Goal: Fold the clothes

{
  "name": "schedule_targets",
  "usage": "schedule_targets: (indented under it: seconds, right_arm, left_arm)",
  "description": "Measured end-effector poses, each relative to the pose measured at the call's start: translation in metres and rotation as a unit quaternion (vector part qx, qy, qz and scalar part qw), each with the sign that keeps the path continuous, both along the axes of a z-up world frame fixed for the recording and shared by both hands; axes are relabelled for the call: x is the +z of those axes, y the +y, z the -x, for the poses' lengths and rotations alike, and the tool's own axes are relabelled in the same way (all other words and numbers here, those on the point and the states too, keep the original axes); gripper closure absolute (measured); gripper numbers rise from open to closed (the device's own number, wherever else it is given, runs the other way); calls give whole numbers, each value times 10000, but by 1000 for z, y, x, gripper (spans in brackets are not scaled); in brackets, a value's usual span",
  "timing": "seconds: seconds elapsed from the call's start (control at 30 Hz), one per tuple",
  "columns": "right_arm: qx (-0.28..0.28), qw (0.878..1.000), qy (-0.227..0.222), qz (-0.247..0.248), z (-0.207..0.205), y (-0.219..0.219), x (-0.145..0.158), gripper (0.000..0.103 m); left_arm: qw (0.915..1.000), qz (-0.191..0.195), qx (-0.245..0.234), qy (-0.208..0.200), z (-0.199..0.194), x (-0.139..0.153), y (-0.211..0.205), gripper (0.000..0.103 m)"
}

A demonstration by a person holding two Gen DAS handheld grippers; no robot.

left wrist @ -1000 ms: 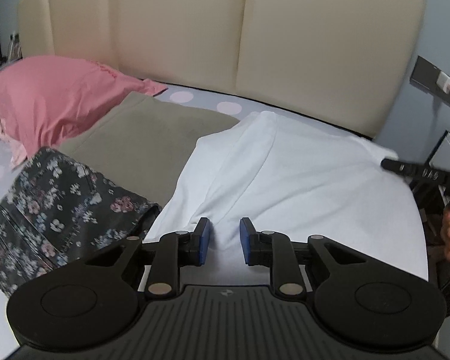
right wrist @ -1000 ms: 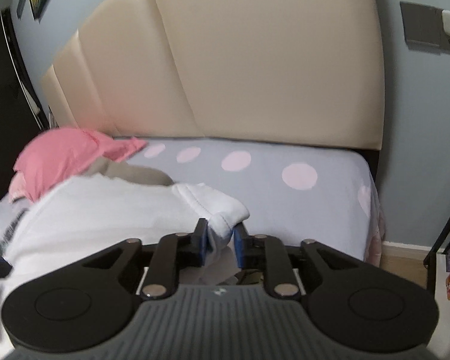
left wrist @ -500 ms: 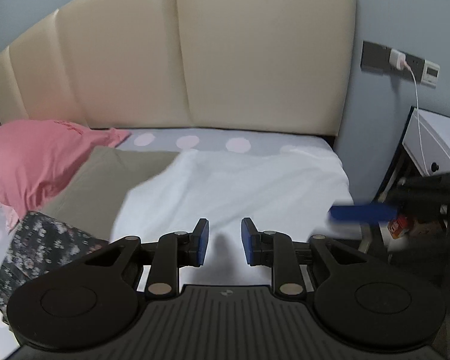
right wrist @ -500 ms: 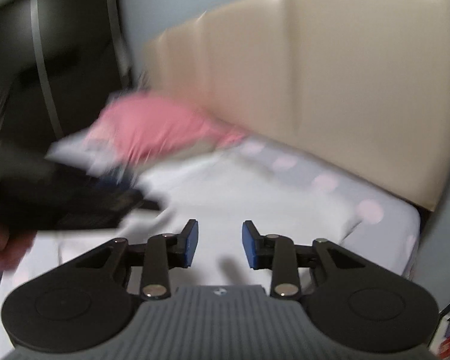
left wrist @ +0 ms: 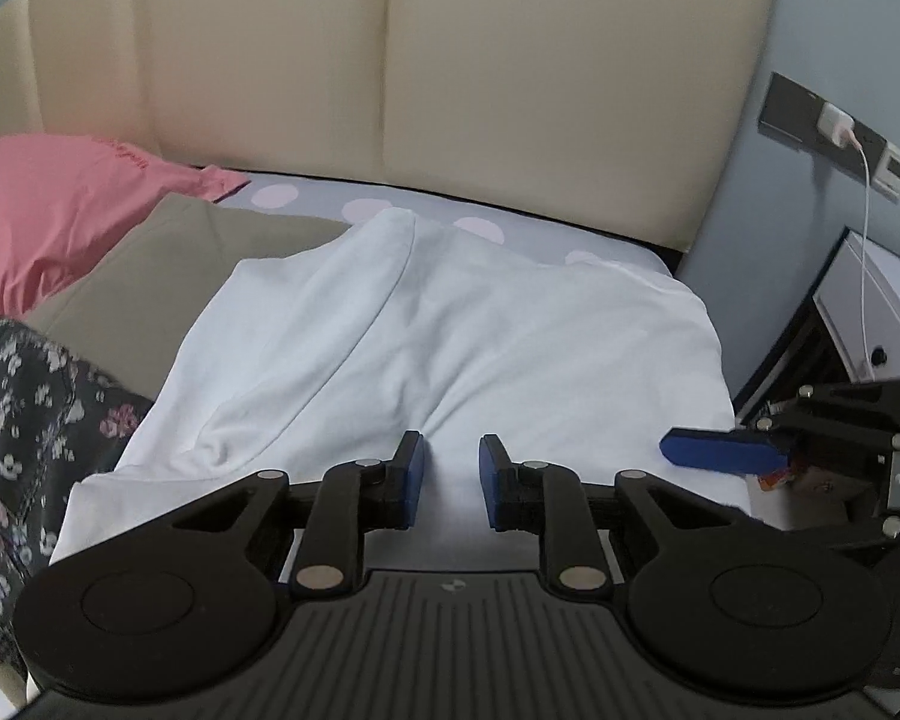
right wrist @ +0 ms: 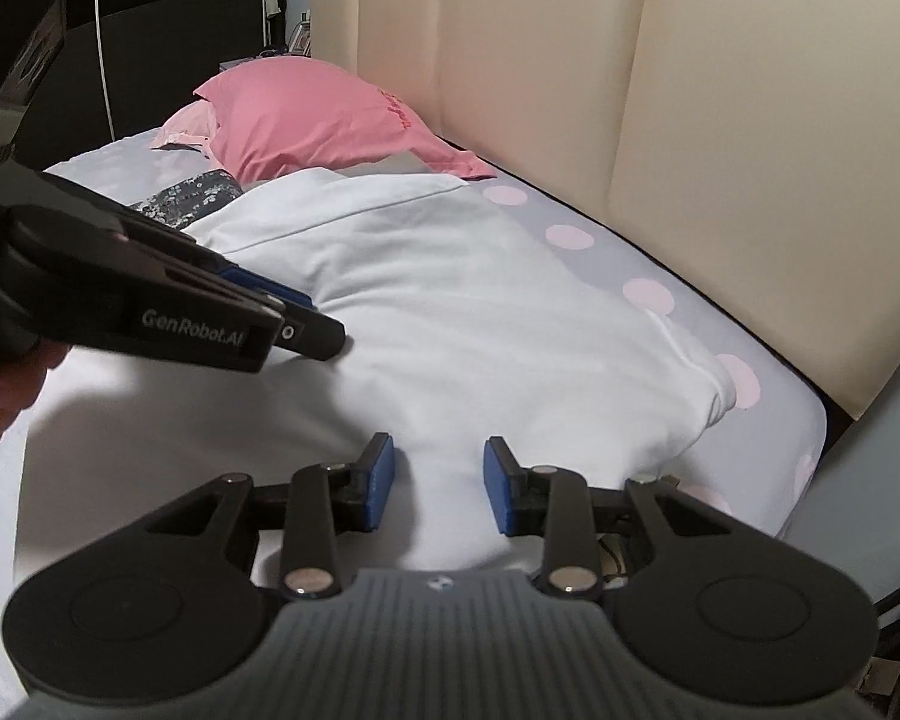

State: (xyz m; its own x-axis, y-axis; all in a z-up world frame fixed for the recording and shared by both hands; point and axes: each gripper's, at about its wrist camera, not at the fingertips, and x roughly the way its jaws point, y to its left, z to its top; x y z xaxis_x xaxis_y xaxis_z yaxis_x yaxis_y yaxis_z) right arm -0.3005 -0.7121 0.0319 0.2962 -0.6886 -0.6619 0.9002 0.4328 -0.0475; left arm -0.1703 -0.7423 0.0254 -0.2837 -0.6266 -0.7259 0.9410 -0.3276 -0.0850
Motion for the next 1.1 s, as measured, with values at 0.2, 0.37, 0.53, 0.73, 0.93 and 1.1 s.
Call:
schedule_targets:
  seconds: [0.2, 0.37, 0.53, 0.73, 0.93, 1.1]
  right_arm:
    - [-64, 10000, -23, -21, -4, -1, 9, 66]
    - [-185, 9991, -242, 288, 0, 26, 25, 47]
    - [-381, 9962, -691, 368, 9, 55, 51, 37]
    - [-410, 9945, -904, 334, 12, 98, 66, 30]
    - [-433, 9923, -1142, 213, 16, 141, 65, 22]
    - [-603, 9916, -1065, 428, 15, 168, 74, 18]
  left_arm:
    - [9998, 109, 24, -139, -2, 20, 17, 82]
    - [9981, 530, 294, -94, -25, 47, 56, 58]
    - [9945, 873, 565, -100, -42, 77, 107, 48]
    - [9869, 1233, 993, -295, -51, 95, 168, 39]
    - [9825, 1229, 1363, -331, -57, 86, 213, 37]
    - [9764, 1205, 1764, -302, -60, 80, 235, 33]
